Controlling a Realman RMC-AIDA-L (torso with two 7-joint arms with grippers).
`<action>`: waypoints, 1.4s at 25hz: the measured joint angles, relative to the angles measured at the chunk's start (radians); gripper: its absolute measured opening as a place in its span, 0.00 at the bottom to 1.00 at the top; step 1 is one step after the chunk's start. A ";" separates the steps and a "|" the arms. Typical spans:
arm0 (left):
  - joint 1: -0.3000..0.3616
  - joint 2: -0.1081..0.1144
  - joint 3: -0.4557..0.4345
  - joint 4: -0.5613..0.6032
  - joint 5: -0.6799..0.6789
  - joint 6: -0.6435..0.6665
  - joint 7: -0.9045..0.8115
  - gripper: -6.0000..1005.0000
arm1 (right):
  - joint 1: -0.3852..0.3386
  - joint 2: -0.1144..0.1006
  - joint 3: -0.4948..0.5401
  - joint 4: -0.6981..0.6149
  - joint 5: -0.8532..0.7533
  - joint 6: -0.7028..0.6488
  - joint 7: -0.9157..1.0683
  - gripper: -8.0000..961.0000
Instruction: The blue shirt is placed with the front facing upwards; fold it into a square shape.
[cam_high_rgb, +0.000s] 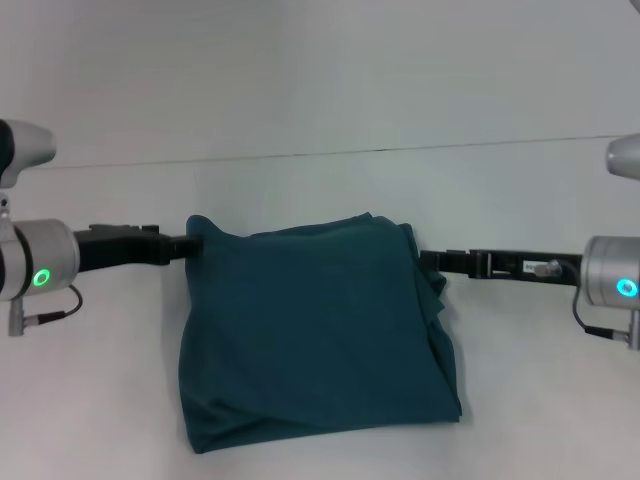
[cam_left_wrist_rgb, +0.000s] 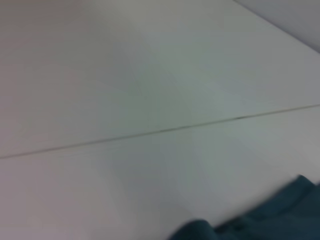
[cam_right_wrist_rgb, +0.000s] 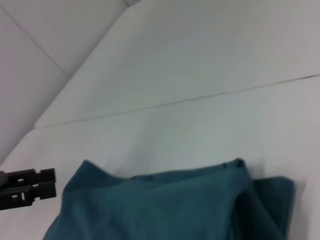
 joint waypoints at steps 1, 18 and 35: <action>0.008 0.000 0.000 0.015 0.000 0.026 0.000 0.59 | -0.008 -0.001 0.000 -0.009 0.000 -0.022 0.000 0.60; 0.068 -0.004 -0.002 0.105 -0.001 0.183 0.012 0.71 | -0.014 -0.024 -0.012 0.022 -0.068 -0.179 0.064 0.58; 0.069 -0.003 -0.003 0.104 0.003 0.184 0.013 0.71 | -0.005 -0.026 -0.012 0.059 -0.111 -0.174 0.108 0.57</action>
